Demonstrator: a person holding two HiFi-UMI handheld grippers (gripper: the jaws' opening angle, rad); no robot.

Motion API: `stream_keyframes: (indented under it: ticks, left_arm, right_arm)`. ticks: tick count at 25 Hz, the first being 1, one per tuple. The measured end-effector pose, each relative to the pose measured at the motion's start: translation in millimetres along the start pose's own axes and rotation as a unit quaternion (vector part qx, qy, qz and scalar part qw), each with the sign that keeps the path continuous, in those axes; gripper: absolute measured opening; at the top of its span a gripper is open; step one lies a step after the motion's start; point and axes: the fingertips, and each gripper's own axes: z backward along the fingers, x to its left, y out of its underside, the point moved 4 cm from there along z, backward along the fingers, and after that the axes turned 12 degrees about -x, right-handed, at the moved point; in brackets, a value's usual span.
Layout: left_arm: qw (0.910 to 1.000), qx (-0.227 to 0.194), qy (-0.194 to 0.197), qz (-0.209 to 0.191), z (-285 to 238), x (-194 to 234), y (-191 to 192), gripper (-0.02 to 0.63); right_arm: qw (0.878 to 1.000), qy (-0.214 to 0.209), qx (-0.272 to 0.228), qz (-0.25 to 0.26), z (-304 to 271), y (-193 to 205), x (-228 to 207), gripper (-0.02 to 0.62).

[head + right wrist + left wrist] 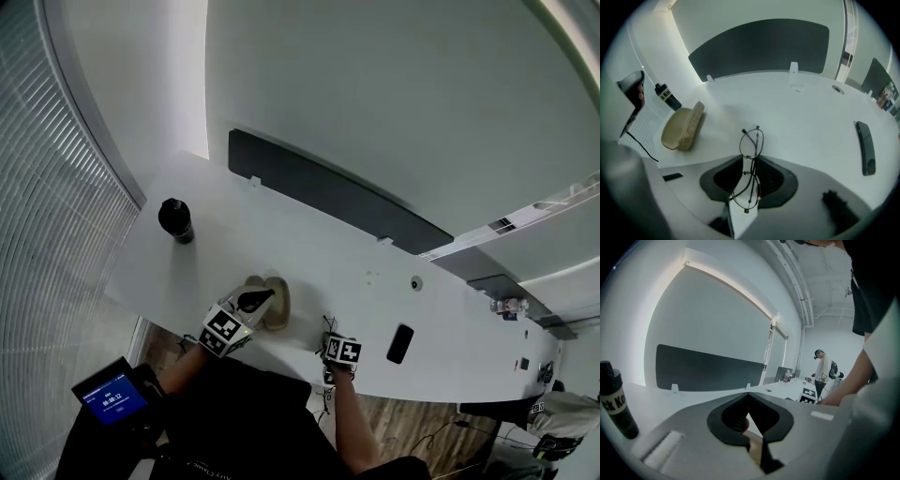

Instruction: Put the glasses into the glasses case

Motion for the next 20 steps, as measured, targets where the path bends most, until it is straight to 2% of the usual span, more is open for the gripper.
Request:
stream_keyframes:
  ticks: [5, 9, 15, 20]
  left_arm:
    - [0.9992, -0.011, -0.036, 0.01, 17, 17, -3, 0.006]
    - [0.9988, -0.01, -0.045, 0.013, 21, 23, 3, 0.006]
    - [0.9987, -0.017, -0.048, 0.005, 27, 28, 11, 0.006]
    - [0.998, -0.026, -0.056, 0.007, 29, 33, 13, 0.006]
  right_arm:
    - [0.999, -0.039, -0.032, 0.013, 1, -24, 31, 0.095]
    - [0.995, -0.073, -0.065, 0.001, -3, -57, 53, 0.094]
    - [0.987, -0.113, -0.105, 0.042, -9, -105, 103, 0.094]
    - [0.978, -0.173, -0.12, 0.006, -20, -132, 149, 0.094]
